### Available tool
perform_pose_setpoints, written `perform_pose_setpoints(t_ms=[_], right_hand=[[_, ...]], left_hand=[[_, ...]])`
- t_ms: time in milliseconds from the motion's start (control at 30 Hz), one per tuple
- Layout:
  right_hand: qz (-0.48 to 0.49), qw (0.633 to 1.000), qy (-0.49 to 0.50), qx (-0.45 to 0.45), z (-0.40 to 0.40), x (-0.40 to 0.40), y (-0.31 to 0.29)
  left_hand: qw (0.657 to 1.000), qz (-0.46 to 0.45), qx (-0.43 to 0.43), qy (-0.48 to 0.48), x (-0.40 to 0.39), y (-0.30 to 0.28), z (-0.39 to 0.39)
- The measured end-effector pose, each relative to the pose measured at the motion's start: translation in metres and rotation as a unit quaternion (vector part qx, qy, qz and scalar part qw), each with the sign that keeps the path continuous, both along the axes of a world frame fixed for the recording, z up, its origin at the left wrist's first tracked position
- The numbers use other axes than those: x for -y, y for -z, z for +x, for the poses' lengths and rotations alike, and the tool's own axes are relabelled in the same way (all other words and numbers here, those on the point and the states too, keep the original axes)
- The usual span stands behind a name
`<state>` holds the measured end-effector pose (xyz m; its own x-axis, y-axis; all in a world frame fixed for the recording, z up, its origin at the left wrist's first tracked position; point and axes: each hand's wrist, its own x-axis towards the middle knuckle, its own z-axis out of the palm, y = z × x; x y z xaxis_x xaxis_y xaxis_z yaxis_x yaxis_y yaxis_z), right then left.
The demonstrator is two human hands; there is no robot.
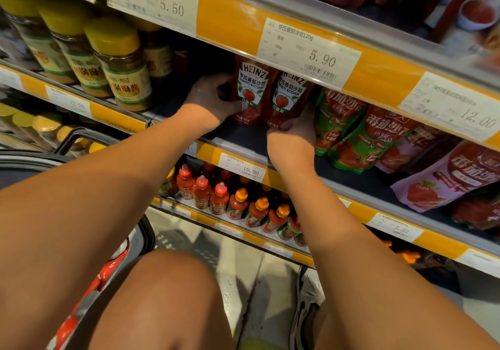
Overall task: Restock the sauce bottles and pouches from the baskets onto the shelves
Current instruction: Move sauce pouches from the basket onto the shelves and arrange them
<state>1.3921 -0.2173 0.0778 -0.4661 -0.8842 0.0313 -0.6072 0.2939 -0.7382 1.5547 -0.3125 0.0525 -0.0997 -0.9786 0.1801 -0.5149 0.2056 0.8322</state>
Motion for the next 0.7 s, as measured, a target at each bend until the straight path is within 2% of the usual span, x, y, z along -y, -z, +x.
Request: perform_pose_setpoints(t_ms=[267,700], right_hand=[[-0.034,0.998,0.034,0.027,-0.001,-0.004,0.007],[-0.039,0.999,-0.007,0.014,-0.007,-0.012,-0.002]], left_hand=[[1.0,0.003,-0.012,0.004,0.002,0.003,-0.006],[0.999,0.013,0.028,0.012,0.001,-0.003,-0.011]])
